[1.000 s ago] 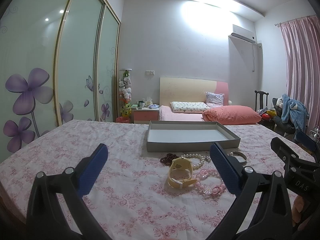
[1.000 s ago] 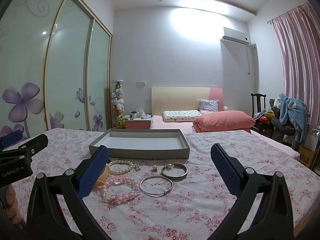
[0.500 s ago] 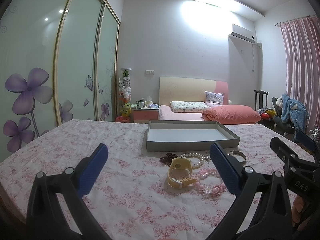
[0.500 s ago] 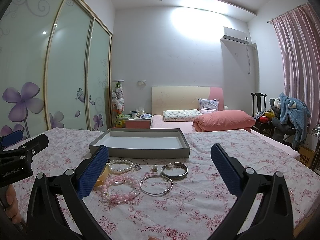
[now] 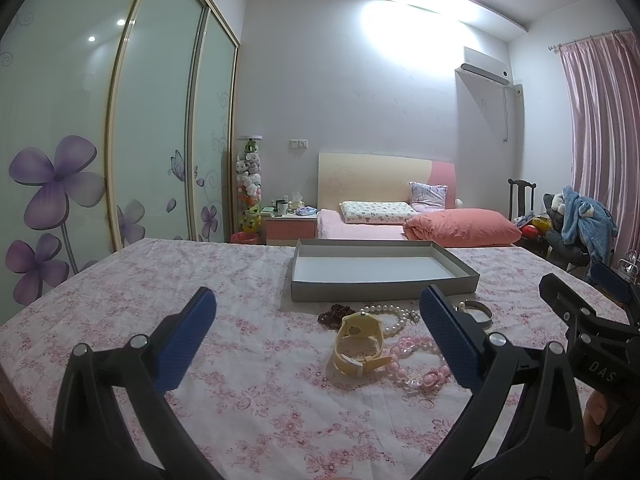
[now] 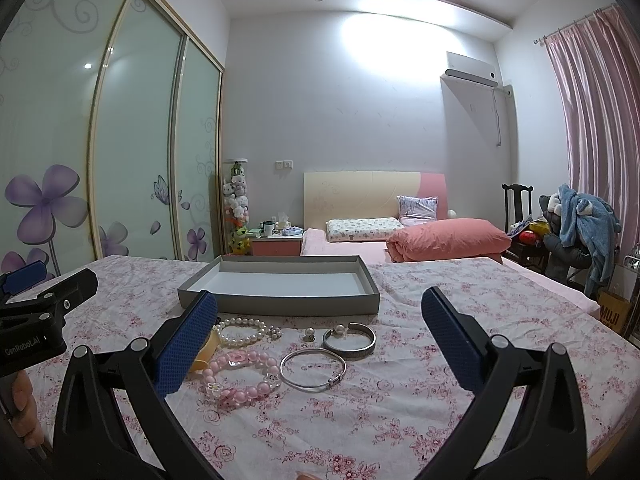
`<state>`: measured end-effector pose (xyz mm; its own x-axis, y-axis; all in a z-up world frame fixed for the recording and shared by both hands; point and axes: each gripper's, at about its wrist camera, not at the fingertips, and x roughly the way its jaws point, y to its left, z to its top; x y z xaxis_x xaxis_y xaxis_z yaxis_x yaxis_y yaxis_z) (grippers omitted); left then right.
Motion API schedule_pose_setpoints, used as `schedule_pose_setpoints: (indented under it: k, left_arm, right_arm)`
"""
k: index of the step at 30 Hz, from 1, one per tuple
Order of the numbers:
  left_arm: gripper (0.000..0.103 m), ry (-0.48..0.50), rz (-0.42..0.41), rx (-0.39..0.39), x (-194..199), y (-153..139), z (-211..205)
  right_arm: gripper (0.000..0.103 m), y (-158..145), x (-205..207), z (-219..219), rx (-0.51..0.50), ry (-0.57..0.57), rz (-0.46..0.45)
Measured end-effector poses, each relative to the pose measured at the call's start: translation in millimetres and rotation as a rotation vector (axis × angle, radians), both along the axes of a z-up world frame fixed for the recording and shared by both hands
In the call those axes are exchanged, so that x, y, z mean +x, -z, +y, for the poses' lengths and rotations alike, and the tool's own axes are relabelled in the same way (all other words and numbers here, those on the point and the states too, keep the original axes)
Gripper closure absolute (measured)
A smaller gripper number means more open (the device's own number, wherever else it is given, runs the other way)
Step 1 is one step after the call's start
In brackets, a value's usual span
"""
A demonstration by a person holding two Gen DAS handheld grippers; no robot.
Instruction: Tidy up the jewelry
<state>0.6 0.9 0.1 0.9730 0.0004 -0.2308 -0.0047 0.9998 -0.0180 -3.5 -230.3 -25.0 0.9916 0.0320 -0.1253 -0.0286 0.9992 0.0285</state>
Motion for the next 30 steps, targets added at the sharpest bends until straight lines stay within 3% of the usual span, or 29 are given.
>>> schedule_pose_setpoints:
  k: [30]
  left_arm:
    - [0.004, 0.000, 0.006, -0.001, -2.0, 2.8, 0.4]
  right_arm:
    - [0.002, 1.0, 0.4, -0.9, 0.000, 0.000, 0.004]
